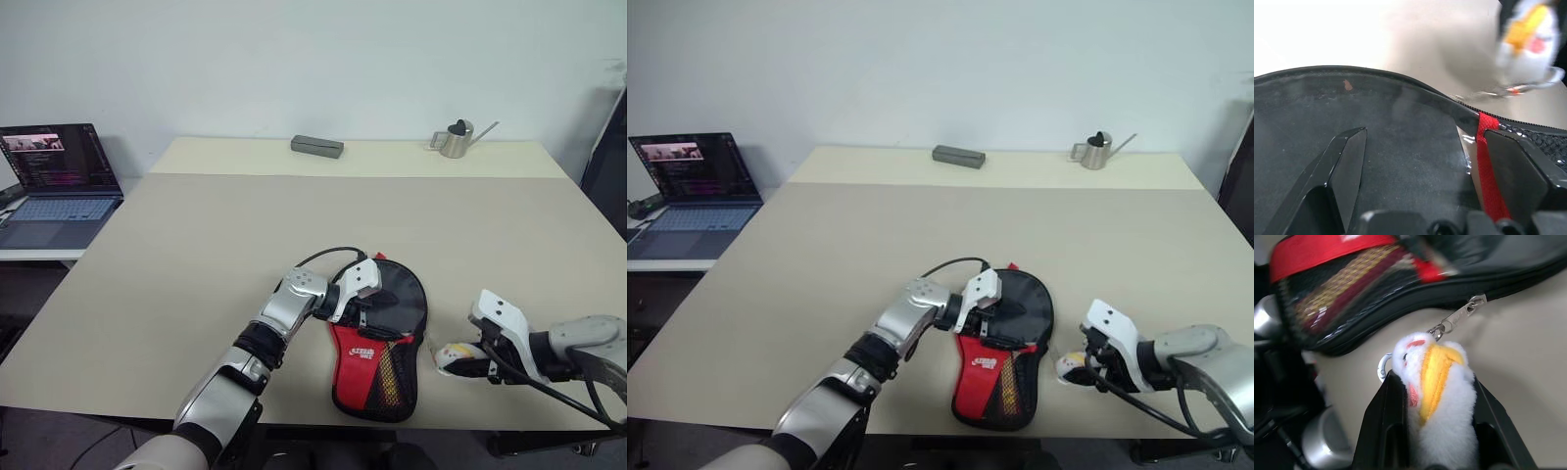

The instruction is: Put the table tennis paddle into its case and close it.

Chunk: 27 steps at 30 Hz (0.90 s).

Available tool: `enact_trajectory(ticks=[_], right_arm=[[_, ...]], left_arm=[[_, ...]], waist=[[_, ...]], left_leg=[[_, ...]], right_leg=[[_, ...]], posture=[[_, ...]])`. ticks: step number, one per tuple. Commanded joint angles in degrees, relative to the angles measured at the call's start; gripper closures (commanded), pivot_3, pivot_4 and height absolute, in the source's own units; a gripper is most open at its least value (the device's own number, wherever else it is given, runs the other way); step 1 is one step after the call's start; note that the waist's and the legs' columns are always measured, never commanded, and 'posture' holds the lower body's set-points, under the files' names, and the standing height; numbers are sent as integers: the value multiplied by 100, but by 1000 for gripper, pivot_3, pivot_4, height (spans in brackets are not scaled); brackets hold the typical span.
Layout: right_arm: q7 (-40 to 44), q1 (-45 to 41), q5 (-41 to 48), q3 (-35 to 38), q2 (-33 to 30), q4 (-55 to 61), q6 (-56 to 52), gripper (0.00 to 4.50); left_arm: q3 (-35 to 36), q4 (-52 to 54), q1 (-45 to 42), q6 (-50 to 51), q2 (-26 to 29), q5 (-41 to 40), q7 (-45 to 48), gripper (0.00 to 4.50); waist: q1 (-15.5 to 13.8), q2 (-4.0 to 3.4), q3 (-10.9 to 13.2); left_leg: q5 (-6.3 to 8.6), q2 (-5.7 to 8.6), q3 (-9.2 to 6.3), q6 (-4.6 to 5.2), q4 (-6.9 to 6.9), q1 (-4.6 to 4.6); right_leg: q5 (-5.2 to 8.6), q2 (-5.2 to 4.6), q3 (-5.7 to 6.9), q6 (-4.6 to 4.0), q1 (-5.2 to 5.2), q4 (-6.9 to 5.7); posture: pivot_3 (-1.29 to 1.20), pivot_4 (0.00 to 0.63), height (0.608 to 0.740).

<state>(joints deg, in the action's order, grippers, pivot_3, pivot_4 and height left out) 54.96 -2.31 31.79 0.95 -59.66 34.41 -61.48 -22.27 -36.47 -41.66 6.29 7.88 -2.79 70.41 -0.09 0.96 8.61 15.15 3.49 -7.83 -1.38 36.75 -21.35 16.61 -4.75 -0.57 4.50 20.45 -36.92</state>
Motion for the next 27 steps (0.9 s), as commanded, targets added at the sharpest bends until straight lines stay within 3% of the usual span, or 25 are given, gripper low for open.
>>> enact_trajectory(ticks=[1, 20, 27], right_arm=[[170, 198, 262, 189, -157, 393, 93, 3703], [726, 2210, 1246, 1067, -650, 1828, 440, 3724], [407, 2174, 1584, 616, -404, 2237, 463, 3804]], left_arm=[[-400, -624, 392, 363, 85, 430, 6, 346], [-534, -385, 463, 538, -55, 436, 134, 346], [-518, -419, 414, 567, -188, 469, 99, 346]], waist=[[-1, 1, 0], [-91, 9, 0], [-144, 11, 0]], left_leg=[[0, 0, -2, 0, 0, 0], [21, 4, 2, 7, 3, 0], [32, 8, -3, 10, 4, -3]], right_leg=[[1, 0, 2, 1, -1, 0], [11, -8, 5, 17, -8, 10], [21, -12, 11, 30, -13, 18]], posture=[[0, 150, 740], [0, 150, 740], [0, 150, 740]])
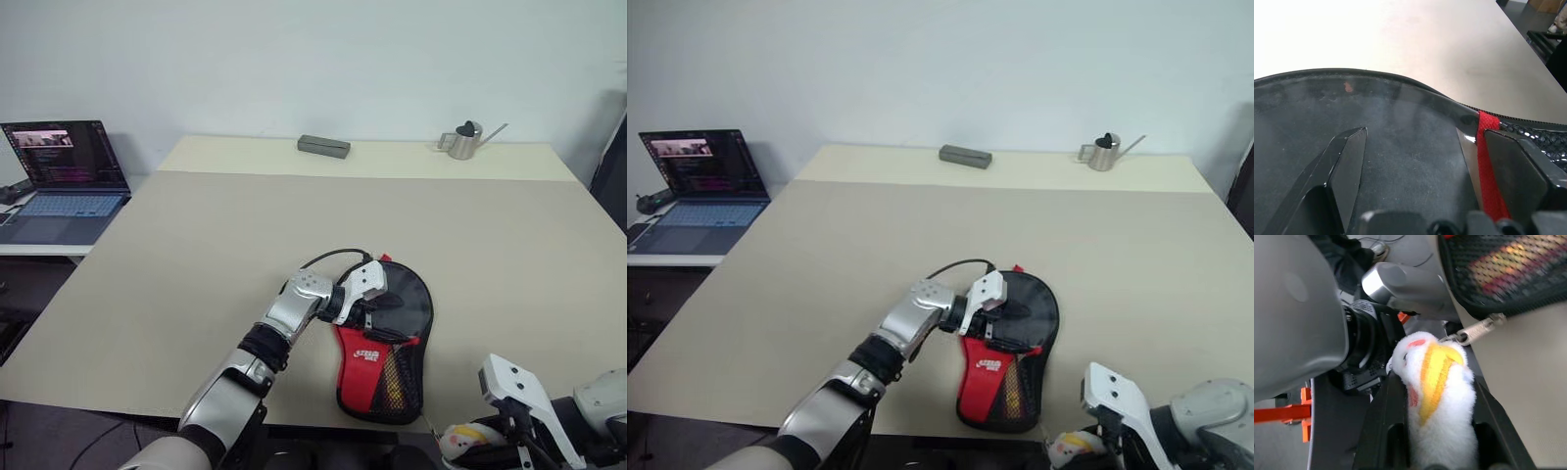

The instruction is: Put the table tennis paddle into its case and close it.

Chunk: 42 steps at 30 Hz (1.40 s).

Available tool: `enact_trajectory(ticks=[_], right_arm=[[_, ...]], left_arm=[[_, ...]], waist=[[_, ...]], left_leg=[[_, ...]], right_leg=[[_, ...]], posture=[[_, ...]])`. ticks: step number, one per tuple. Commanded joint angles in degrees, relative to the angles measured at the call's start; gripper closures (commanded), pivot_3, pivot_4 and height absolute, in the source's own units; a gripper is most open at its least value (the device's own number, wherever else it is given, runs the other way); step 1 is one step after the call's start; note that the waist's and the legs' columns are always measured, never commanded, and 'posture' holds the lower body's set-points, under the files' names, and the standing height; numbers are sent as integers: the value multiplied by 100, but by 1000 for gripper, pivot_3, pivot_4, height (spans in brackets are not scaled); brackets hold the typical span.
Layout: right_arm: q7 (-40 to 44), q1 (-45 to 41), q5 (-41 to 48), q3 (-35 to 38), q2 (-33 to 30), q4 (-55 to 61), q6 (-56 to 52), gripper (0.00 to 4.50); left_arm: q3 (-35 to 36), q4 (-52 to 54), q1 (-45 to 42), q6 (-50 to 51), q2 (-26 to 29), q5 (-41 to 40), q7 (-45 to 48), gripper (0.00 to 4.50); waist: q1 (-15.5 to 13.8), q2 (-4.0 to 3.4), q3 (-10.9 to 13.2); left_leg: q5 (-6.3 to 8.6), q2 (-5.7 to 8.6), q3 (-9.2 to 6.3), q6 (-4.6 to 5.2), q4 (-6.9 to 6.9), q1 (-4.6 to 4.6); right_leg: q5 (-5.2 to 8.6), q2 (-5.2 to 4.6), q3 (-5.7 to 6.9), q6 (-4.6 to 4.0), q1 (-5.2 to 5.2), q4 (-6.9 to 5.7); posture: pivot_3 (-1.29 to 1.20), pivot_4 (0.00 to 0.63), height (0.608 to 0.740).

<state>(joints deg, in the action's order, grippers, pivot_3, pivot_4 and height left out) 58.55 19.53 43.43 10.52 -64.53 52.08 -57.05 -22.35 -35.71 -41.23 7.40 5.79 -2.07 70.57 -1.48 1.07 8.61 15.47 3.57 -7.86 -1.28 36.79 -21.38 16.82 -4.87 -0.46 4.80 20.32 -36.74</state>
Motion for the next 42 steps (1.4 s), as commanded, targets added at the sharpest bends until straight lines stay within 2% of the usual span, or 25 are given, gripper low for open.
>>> enact_trajectory(ticks=[1, 7, 16, 25, 35, 42], right_arm=[[-1, -85, 430, -480, 113, 489, 27, 3805], [-207, -418, 382, -1071, 212, 515, 63, 3806], [-449, -643, 327, -1207, 272, 340, 95, 3807], [-722, -906, 413, -811, 353, 165, 138, 926], [-768, -1480, 1162, 67, 314, -273, 91, 926], [-1160, -2584, 344, -134, 793, -1661, 611, 926]], left_arm=[[-506, -490, 369, 460, 13, 398, 78, 346], [-477, -475, 378, 484, -5, 411, 24, 346], [-445, -509, 370, 477, -9, 410, -38, 346], [-406, -705, 240, 392, -112, 416, -115, 346], [-319, -985, 38, 235, -291, 390, -199, 346], [-212, -380, 70, 271, -222, 200, -44, 346]], waist=[[-6, 0, 0], [-7, 6, -3], [-7, 8, -4], [-8, 9, -4], [-27, 18, -1], [0, 31, 9]], left_leg=[[2, 3, -1, 1, 0, -1], [10, 13, -1, 9, 7, -2], [11, 12, -3, 10, 9, 0], [10, 12, -3, 10, 15, 2], [10, 15, 1, 10, 18, 23], [11, 14, 9, 10, 9, 26]], right_leg=[[3, -3, 2, 3, 0, 1], [5, -12, 1, 5, -5, 6], [5, -12, 2, 6, -7, 4], [5, -12, 2, 6, -11, 2], [4, -16, -1, 8, -22, 3], [4, -16, -11, 7, -21, 1]], posture=[[0, 150, 740], [0, 150, 740], [0, 150, 740], [0, 150, 740], [0, 150, 740], [0, 150, 740]])
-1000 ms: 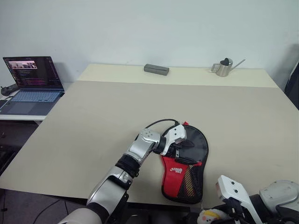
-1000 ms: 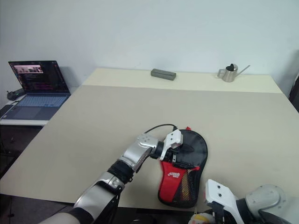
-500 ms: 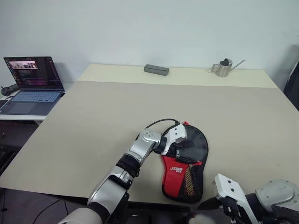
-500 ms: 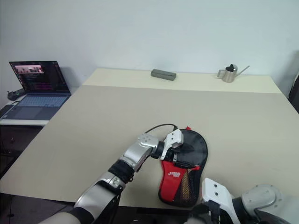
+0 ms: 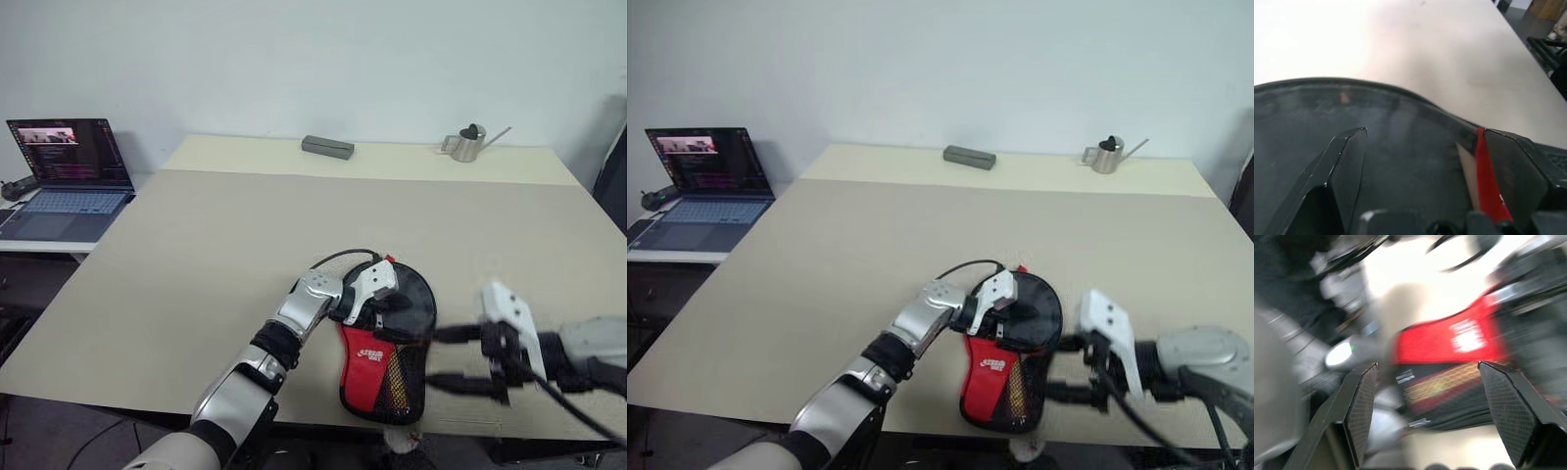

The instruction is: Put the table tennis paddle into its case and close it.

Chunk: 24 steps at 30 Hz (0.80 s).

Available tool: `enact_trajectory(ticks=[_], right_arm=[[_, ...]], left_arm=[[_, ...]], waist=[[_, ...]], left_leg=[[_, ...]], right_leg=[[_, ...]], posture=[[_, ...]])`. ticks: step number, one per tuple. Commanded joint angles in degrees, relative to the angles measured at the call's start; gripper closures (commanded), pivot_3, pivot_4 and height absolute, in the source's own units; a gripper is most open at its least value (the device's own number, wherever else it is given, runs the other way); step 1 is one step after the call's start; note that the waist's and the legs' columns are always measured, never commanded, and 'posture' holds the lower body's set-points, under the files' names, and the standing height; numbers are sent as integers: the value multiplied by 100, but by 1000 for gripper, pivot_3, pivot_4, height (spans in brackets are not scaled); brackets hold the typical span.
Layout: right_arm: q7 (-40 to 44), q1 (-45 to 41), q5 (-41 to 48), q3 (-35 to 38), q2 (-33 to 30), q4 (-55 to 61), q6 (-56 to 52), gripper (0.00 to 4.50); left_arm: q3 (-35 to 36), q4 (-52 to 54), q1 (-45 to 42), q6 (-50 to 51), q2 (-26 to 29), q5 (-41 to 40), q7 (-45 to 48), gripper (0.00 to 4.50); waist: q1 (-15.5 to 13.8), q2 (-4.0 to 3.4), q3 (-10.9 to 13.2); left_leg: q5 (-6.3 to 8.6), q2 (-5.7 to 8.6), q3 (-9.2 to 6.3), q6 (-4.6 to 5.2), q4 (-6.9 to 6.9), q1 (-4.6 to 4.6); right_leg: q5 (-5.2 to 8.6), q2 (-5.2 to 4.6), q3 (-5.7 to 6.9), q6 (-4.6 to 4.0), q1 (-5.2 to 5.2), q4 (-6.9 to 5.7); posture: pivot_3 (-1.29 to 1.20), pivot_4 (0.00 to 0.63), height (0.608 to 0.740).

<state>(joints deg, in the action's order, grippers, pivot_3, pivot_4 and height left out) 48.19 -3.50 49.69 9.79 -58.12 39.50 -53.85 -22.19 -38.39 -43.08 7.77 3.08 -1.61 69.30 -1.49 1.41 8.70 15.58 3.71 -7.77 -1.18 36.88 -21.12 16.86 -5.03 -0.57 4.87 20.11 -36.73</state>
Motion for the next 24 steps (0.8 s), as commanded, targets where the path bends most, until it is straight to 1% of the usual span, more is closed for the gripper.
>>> enact_trajectory(ticks=[1, 3, 7, 9, 10, 15, 20, 22, 24], right_arm=[[-113, -429, -372, -94, 218, -639, 359, 926], [-75, -643, -592, -168, 347, -985, 593, 926], [66, -935, -1031, -286, 619, -1600, 1168, 926], [160, -1048, -1087, -281, 745, -1864, 1297, 926], [194, -1108, -1085, -266, 810, -1994, 1323, 926], [473, -1244, -1189, -258, 953, -2428, 1587, 926], [742, -1353, -1314, -283, 1014, -2743, 1843, 926], [866, -1407, -1372, -322, 1028, -2846, 1969, 926], [956, -1442, -1442, -355, 1033, -2924, 2075, 926]], left_arm=[[-210, 21, 250, 262, 75, 127, 102, 346], [-185, 206, 238, 305, 119, 96, 121, 346], [-104, 697, 259, 435, 301, 13, 172, 346], [-49, 936, 296, 511, 415, -30, 169, 346], [-4, 1086, 321, 565, 485, -69, 160, 346], [261, 1908, 433, 902, 824, -360, 30, 346], [827, 2825, 554, 1361, 1100, -899, -205, 346], [1123, 3129, 605, 1541, 1241, -1126, -323, 346], [1256, 3294, 638, 1650, 1337, -1254, -418, 346]], waist=[[1, -6, 3], [6, -23, 14], [30, -18, 27], [44, -18, 31], [52, -20, 38], [139, -34, 68], [162, -38, 105], [164, -41, 112], [165, -41, 113]], left_leg=[[0, 0, -3, 0, -2, -8], [0, 0, -2, 0, -3, -17], [-2, 2, -1, 0, 5, -63], [-4, 5, 5, -2, 7, -81], [-12, 5, 5, -16, 7, -83], [-14, 3, 11, -18, 4, -89], [-14, 3, 11, -18, 6, -100], [-15, 3, 11, -20, 7, -101], [-16, 2, 12, -22, 6, -101]], right_leg=[[0, 1, 1, -1, 8, -2], [-1, 2, 0, -2, 19, -7], [-20, 4, -3, -33, 69, -17], [-22, 3, -14, -35, 97, -24], [-22, 4, -14, -36, 100, -27], [-22, 6, -24, -37, 112, -27], [-23, 6, -25, -38, 124, -32], [-23, 6, -26, -39, 125, -32], [-23, 6, -26, -39, 127, -31]], posture=[[0, 150, 740], [0, 150, 740], [0, 150, 740], [0, 150, 740], [0, 150, 740], [0, 150, 740], [0, 150, 740], [0, 150, 740], [0, 150, 740]])
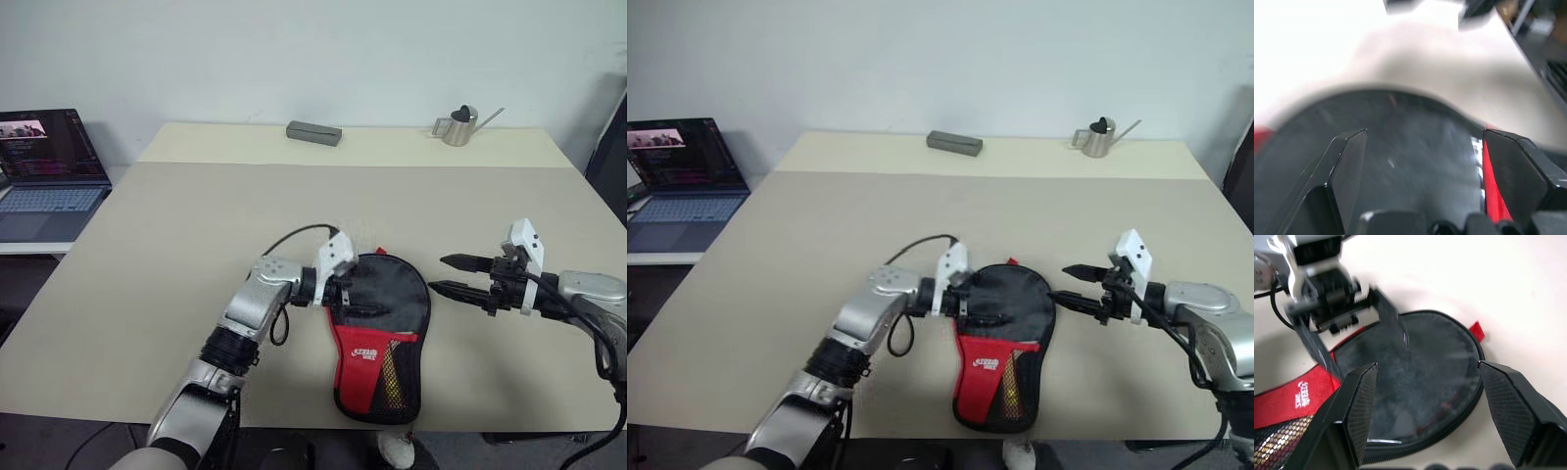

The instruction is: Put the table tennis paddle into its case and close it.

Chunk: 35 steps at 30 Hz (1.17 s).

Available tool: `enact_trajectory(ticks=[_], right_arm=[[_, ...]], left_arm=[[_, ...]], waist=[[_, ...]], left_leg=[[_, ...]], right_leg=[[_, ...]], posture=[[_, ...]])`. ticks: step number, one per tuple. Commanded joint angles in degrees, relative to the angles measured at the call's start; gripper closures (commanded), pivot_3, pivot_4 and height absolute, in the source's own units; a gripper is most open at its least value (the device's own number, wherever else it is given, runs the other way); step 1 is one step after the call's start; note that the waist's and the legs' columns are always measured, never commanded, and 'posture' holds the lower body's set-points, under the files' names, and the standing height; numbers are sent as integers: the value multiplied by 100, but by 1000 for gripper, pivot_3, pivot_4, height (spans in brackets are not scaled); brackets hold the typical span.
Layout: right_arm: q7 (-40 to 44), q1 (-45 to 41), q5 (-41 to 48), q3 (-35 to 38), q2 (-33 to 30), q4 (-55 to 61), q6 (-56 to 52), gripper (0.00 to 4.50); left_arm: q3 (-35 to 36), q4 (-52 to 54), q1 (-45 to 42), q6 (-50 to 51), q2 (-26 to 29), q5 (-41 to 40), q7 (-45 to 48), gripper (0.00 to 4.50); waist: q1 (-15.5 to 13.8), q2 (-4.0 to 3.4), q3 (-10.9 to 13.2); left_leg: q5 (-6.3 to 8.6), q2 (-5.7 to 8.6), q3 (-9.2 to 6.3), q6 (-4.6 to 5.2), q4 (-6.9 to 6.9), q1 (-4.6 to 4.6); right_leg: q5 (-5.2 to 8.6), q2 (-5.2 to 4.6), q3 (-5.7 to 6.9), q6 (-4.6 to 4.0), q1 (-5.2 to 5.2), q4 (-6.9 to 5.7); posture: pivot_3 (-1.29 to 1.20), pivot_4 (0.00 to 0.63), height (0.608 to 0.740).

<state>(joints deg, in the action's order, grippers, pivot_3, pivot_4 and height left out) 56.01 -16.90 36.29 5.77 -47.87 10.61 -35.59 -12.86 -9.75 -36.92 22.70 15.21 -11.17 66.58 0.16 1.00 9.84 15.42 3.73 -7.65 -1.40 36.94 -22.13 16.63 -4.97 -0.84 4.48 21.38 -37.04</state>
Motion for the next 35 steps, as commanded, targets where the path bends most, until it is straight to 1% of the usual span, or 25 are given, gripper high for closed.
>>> enact_trajectory(ticks=[1, 31, 32, 33, 34, 35], right_arm=[[199, -109, -124, 42, 13, -54, 276, 926], [326, -132, -268, 90, 101, -96, 297, 926], [586, -447, -421, -57, 107, -663, 487, 926], [810, -951, -669, -185, 126, -1581, 788, 926], [984, -1329, -856, -281, 144, -2273, 1022, 926], [1031, -1739, -1041, -344, 154, -2852, 1225, 926]], left_arm=[[333, 474, 32, 193, 148, -333, -175, 346], [203, 567, 36, 265, 295, -569, -359, 346], [735, 797, 265, 326, 564, -672, -592, 346], [1353, 1230, 608, 432, 892, -604, -1006, 346], [1775, 1556, 861, 512, 1135, -568, -1324, 346], [2146, 1798, 1189, 509, 1355, -481, -1628, 346]], waist=[[-2, -1, 0], [-3, -1, 4], [2, -2, 4], [58, 0, 9], [227, 7, 28], [227, 7, 28]], left_leg=[[-1, -1, -1, -1, 0, 0], [-5, 2, 3, -9, 5, -3], [-5, 2, 3, -9, 5, -3], [-5, 2, 3, -9, 5, -3], [-5, -2, 15, -9, 5, 3], [-5, -13, 34, -9, 1, 17]], right_leg=[[0, 1, 2, 0, 0, 1], [-2, -1, -1, -4, 2, -5], [-2, -1, -1, -4, 2, -5], [-2, -1, -1, -4, 2, -6], [-6, 1, -12, -8, 5, -8], [-16, 6, -28, -21, 6, -8]], posture=[[0, 150, 740], [0, 150, 740], [0, 150, 740], [0, 150, 740], [0, 150, 740], [0, 150, 740]])
